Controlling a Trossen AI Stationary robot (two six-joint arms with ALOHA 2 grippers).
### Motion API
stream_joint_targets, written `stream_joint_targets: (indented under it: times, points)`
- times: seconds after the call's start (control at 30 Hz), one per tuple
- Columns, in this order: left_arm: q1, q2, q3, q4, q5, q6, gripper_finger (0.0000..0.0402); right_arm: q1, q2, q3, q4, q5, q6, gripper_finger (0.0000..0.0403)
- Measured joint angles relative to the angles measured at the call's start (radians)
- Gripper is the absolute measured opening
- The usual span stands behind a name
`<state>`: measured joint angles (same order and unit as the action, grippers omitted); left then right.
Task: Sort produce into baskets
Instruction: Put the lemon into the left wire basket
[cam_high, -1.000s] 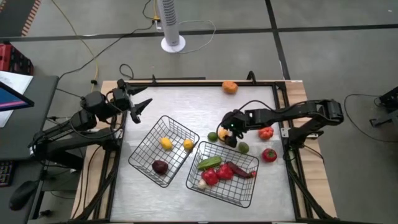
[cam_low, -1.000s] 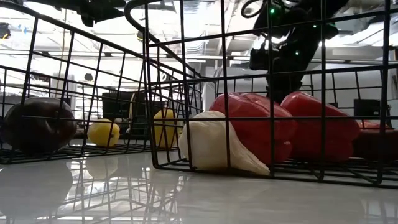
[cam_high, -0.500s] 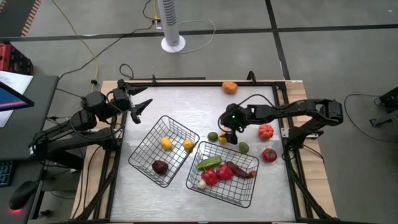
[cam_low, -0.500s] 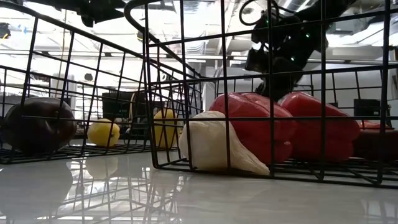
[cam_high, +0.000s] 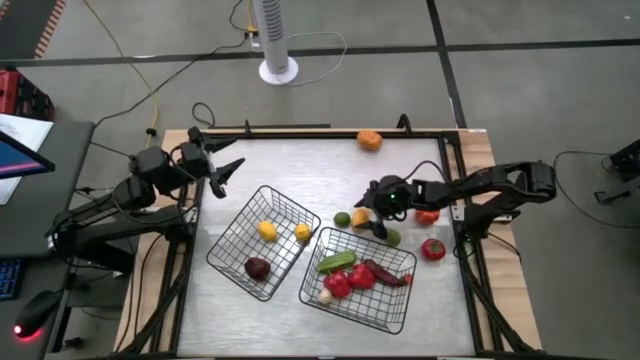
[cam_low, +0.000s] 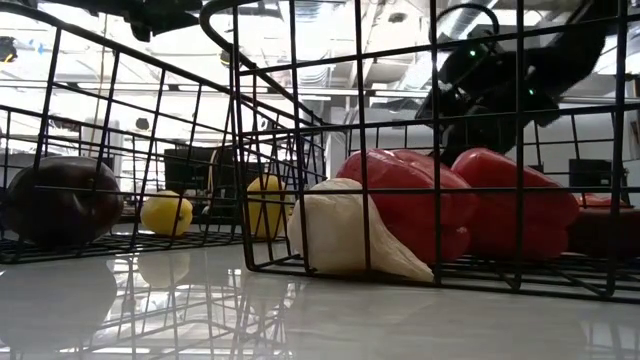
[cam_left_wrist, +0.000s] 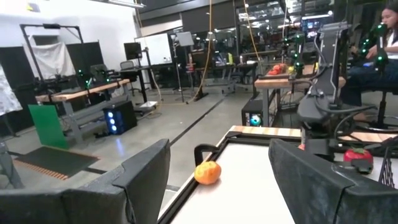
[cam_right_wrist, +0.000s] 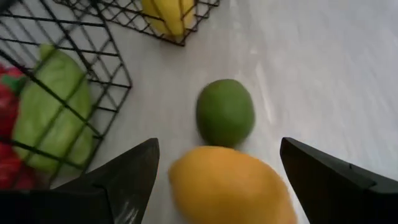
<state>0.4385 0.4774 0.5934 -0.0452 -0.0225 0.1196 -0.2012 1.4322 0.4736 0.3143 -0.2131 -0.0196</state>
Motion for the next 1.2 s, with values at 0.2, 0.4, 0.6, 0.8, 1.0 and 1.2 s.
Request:
stream_joint_targets:
  times: [0.2, 0.4, 0.6, 0.8, 1.0, 1.2]
  points:
    - [0.0, 0.0, 0.0, 0.003, -0.012, 0.027, 0.0261, -0.005, 0.0, -0.094, 0.135, -0.008, -0.015, 0.0361]
    - [0.0, 0.0, 0.0, 0.004, -0.013, 0.012, 0.0261, -0.005, 0.0, -0.147, 0.184, -0.013, -0.014, 0.0361]
    - [0.0, 0.0, 0.0, -0.009, -0.012, 0.009, 0.0261, -0.003, 0.054, -0.155, 0.301, -0.005, 0.015, 0.0361]
    - [0.0, 0.0, 0.0, -0.016, -0.011, 0.014, 0.0261, -0.002, 0.2, -0.15, 0.505, -0.005, 0.045, 0.0361]
    - [0.0, 0.0, 0.0, -0.016, -0.011, 0.014, 0.0261, -0.002, 0.276, -0.099, 0.455, -0.003, 0.05, 0.0361]
    - [0.0, 0.0, 0.0, -0.016, -0.01, 0.014, 0.0261, -0.005, 0.276, -0.056, 0.382, 0.008, 0.063, 0.0361]
